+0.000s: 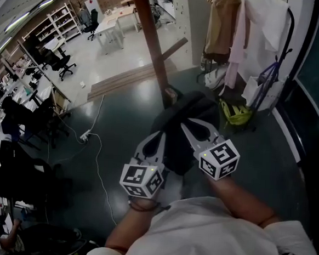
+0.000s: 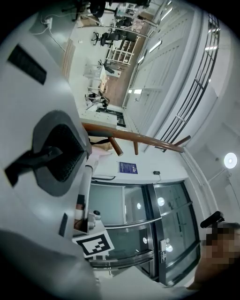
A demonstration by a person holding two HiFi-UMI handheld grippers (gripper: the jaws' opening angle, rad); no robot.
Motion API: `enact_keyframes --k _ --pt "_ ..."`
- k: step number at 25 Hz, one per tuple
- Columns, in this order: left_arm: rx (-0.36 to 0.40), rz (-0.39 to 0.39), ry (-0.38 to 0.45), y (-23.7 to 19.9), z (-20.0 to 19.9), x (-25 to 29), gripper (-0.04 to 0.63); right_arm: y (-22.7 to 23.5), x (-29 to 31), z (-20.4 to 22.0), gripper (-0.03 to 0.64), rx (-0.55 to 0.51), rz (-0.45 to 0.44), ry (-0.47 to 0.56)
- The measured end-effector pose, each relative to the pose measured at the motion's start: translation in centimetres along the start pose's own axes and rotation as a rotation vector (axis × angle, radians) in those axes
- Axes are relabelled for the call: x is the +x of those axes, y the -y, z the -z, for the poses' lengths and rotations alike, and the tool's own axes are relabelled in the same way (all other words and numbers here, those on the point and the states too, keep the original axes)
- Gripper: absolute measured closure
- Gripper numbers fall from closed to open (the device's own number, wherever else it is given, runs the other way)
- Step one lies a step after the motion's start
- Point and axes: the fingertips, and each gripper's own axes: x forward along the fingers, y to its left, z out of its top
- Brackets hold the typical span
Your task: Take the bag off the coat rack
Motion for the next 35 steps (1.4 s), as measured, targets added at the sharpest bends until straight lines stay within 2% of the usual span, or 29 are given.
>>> enact_keyframes --k 8,14,23,28,35 --pt "-0.017 0.040 -0.013 -1.7 0.1 0.2 0.589 1.8 1.8 -1.1 0.580 -0.044 0.044 -0.002" --pt "-0.007 0.031 -0.018 -2.9 -0.2 0.2 0.589 3.8 3.3 -1.5 0.557 -0.086 0.058 -0.030" --pt "-0.006 -0.009 -0.012 -5.1 -0.9 1.4 0.589 6.0 6.5 -3.0 0.552 -0.122 0.041 -0.045" --pt "-0.028 -0.008 -0.007 -5.3 -1.0 2.4 0.589 6.4 8.1 -2.6 0.545 -0.185 0.020 -0.115" --pt "-0.032 -0.030 -0.002 -6.4 -1.3 3.6 0.589 7.0 9.9 -2.2 0.540 -0.184 -0.023 -0.159"
